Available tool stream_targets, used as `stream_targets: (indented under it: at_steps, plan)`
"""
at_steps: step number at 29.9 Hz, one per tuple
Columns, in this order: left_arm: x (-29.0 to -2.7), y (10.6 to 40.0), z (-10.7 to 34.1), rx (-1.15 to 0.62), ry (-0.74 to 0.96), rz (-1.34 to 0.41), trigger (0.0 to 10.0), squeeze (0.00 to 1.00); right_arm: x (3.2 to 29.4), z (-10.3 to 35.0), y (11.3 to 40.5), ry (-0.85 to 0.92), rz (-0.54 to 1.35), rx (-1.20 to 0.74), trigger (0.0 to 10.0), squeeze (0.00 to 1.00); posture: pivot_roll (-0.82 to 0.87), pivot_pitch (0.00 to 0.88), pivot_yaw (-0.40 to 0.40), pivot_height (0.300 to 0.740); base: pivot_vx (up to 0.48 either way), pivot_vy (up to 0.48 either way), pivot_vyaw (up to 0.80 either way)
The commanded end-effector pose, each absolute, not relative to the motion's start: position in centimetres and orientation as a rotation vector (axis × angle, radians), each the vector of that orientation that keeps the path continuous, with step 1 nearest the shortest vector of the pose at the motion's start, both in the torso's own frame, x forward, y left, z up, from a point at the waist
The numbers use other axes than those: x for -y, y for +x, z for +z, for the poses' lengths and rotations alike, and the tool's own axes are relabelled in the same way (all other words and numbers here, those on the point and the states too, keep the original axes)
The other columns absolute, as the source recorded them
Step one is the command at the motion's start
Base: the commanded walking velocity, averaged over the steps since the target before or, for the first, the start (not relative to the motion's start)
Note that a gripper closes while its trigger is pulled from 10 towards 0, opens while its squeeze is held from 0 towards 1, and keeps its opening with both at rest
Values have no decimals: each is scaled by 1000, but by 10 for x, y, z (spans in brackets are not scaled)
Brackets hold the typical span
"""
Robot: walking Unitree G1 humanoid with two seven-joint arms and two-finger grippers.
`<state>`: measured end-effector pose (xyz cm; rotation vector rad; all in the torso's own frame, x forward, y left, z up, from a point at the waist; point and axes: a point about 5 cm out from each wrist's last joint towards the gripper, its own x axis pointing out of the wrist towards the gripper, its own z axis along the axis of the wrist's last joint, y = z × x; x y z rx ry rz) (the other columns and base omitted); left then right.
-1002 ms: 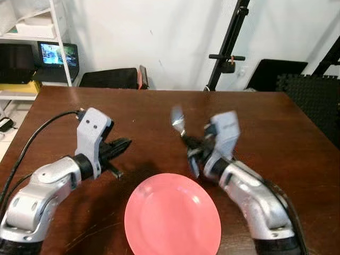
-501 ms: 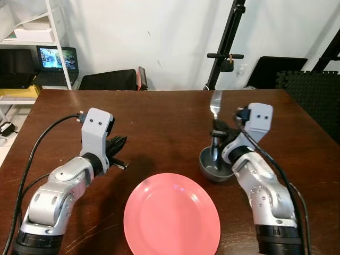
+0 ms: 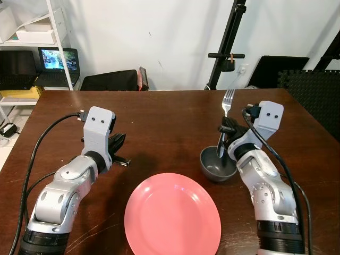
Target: Setting the table
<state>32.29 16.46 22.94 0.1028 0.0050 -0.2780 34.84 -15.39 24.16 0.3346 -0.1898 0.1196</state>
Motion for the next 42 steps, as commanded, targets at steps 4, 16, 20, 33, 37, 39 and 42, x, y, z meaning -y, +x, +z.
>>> stream_targets:
  at_steps: [4, 16, 20, 33, 37, 39, 42]
  plan:
    - [-163, 324, 225, -20, 102, -278, 10000, 0, 155, 240, 350, 336, 109, 187, 10000, 0, 27, 150, 17, 740, -263, 0, 0]
    - [-164, 323, 225, -24, 104, -274, 10000, 0, 155, 239, 351, 332, 108, 183, 10000, 0, 27, 154, 17, 740, -287, 0, 0]
    - [-165, 324, 225, -22, 102, -273, 10000, 0, 155, 239, 351, 332, 108, 181, 10000, 0, 26, 155, 17, 740, -295, 0, 0]
    - [-165, 324, 224, -24, 99, -272, 10000, 0, 154, 239, 351, 333, 108, 179, 10000, 0, 25, 158, 17, 740, -290, 0, 0]
    - [-165, 324, 224, -25, 98, -273, 10000, 0, 154, 239, 351, 333, 107, 180, 10000, 0, 25, 159, 17, 740, -288, 0, 0]
    - [-165, 324, 224, -25, 98, -272, 10000, 0, 154, 239, 351, 332, 107, 179, 10000, 0, 24, 158, 16, 740, -287, 0, 0]
    - [-165, 324, 224, -25, 97, -272, 10000, 0, 154, 238, 351, 332, 107, 178, 10000, 0, 23, 158, 15, 740, -284, 0, 0]
